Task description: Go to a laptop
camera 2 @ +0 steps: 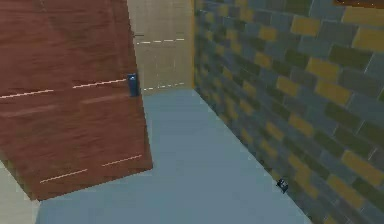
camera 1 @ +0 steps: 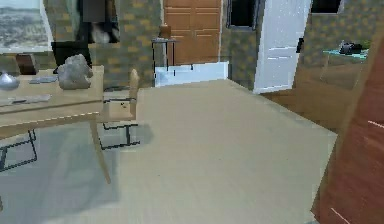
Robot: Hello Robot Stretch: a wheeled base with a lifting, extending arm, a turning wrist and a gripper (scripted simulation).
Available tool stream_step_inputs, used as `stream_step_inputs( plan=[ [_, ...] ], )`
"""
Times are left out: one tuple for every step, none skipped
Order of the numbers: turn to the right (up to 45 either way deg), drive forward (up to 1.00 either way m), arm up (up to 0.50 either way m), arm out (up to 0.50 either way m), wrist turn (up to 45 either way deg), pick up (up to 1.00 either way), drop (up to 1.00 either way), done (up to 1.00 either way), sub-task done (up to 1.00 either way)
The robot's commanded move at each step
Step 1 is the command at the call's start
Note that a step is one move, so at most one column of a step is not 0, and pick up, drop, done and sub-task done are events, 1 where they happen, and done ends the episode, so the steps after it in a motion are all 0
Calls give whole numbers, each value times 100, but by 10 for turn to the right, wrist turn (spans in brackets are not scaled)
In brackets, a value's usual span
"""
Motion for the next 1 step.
stream_step_inputs(
  plan=[
    [0,100,0,0,0,0,0,0,0]
  ],
)
